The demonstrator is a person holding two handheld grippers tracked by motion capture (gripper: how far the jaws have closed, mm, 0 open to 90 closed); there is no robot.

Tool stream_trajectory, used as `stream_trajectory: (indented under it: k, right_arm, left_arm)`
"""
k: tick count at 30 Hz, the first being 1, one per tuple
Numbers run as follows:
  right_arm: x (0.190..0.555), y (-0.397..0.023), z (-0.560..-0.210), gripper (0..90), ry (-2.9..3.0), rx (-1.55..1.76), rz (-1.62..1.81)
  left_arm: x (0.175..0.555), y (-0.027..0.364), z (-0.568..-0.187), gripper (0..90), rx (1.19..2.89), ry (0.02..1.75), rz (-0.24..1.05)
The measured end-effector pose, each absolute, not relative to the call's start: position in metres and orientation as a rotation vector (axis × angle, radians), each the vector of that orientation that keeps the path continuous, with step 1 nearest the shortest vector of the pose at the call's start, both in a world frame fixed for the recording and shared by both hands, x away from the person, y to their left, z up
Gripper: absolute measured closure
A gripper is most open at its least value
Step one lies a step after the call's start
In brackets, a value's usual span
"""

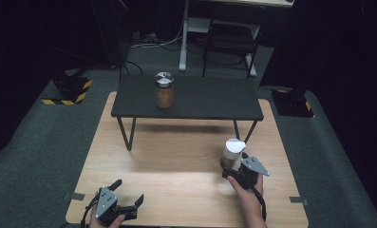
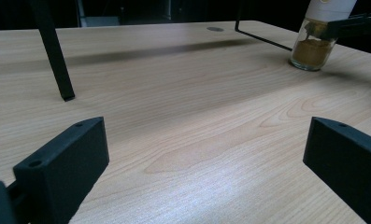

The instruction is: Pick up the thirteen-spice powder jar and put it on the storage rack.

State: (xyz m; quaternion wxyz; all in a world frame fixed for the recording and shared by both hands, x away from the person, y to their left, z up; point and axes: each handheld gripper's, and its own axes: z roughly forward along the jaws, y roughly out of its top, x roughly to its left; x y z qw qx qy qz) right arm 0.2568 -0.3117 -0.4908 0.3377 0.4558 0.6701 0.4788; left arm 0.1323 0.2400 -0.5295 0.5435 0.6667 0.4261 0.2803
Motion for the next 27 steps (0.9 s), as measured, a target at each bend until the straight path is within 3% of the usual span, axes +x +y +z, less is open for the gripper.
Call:
stream_trajectory:
  k: [12,27]
  right_arm:
    - [0.263,-0.302,-0.498,27.6,1.665,1.205,1.286]
    - [0.262,-0.297,-0.489,30.3,1.681,1.199,1.24]
  left_arm:
    - [0.133,0.239,-0.531,0.6,1.606,1.018,0.658]
    - [0.13,0.242,-0.532,0.6,1.573,1.005,0.691]
